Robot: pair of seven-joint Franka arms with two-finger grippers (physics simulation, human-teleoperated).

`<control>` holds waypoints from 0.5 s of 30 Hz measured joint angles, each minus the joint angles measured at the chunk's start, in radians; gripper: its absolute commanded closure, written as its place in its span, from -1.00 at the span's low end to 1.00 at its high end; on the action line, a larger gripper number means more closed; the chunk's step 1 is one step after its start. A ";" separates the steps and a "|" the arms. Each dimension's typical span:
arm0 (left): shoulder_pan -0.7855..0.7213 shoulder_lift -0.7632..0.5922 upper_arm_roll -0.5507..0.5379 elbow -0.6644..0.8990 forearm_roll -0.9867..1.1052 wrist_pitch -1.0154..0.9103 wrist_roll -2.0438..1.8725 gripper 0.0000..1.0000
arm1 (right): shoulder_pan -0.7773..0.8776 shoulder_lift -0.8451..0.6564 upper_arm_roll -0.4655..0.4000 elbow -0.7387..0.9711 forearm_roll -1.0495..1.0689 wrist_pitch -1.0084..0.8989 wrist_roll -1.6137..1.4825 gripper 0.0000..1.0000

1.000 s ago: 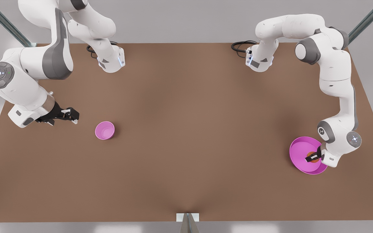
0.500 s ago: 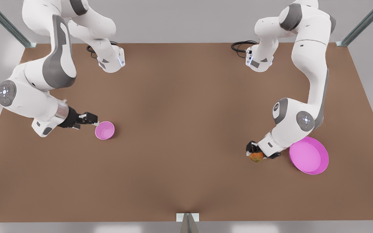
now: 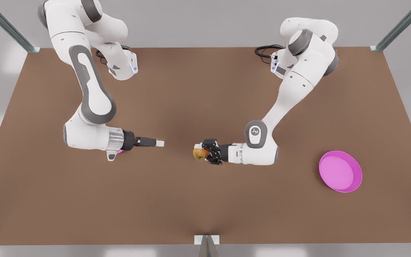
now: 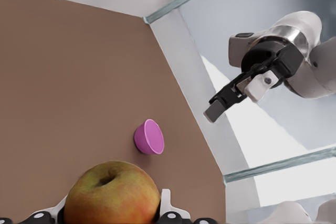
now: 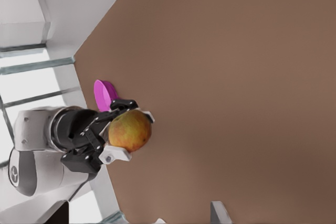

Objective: Use the left arm to pick up the apple from the plate, transfer it to the gripper of the right arm, and then use the right arm to place it into the bowl

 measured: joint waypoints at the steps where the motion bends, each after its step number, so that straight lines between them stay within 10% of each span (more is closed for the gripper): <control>1: -0.013 0.007 0.000 0.007 -0.041 0.004 0.070 -0.26 | -0.001 -0.001 0.001 -0.021 0.039 0.024 -0.016 -1.00; 15: -0.106 0.102 0.000 0.120 -0.176 0.087 0.795 -0.31 | -0.017 0.073 0.001 -0.165 0.615 0.080 -0.506 -1.00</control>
